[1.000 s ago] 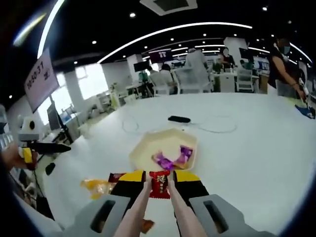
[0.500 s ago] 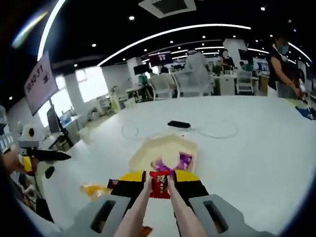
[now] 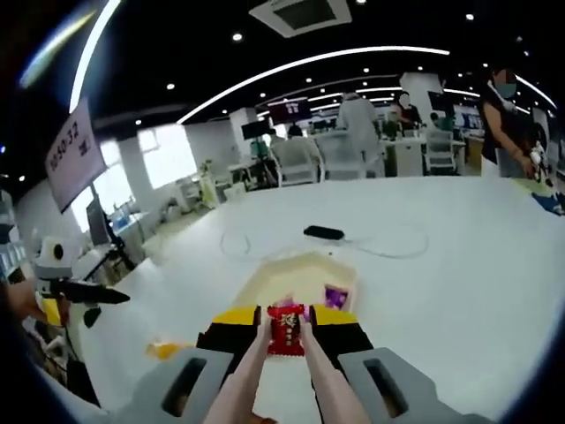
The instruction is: Place the target food into the container with the food tongs after gripping and lifting it, then release it inside without dropping or visibly crushing the food.
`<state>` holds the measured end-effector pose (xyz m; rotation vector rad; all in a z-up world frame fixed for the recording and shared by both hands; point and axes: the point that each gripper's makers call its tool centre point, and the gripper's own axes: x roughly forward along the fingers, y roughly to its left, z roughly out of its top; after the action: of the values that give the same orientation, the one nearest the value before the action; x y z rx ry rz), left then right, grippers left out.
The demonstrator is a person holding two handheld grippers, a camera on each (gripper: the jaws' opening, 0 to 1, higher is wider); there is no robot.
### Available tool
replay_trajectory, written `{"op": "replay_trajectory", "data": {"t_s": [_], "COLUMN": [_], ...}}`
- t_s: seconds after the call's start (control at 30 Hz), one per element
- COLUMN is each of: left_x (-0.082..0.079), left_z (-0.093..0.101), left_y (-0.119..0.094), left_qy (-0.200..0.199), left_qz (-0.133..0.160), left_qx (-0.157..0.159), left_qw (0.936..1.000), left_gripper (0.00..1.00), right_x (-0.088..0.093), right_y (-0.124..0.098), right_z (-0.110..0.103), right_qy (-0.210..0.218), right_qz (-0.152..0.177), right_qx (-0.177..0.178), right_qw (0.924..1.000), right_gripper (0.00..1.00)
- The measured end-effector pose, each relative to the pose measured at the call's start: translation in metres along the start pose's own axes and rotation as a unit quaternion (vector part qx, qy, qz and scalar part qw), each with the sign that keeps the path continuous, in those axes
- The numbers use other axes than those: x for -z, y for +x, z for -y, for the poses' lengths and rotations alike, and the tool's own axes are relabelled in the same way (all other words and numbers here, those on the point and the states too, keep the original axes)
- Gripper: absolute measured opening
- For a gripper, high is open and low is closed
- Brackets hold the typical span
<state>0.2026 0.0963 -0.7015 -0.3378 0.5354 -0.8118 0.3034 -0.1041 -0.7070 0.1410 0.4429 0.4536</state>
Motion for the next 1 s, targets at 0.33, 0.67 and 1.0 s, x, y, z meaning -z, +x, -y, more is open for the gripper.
{"op": "replay_trajectory", "data": {"t_s": [0.33,0.67,1.0], "left_x": [0.001,0.011,0.007], "left_z": [0.001,0.006,0.0], "left_y": [0.001,0.004,0.0], "left_qy": [-0.004,-0.01,-0.011], "left_qz": [-0.002,-0.006,0.001], "left_qx": [0.002,0.01,-0.002], "left_qw": [1.0,0.9999,0.9999], "left_gripper": [0.99,0.99,0.99], "right_x": [-0.007,-0.014,-0.02], "right_y": [0.003,0.005,0.01], "right_z": [0.0,0.0,0.0], "right_qy": [-0.002,0.002,0.006], "right_qz": [0.005,0.01,0.015], "right_qx": [-0.002,-0.001,-0.004], "right_qw": [1.0,0.9999,0.9999], "right_gripper": [0.2,0.2,0.21]}}
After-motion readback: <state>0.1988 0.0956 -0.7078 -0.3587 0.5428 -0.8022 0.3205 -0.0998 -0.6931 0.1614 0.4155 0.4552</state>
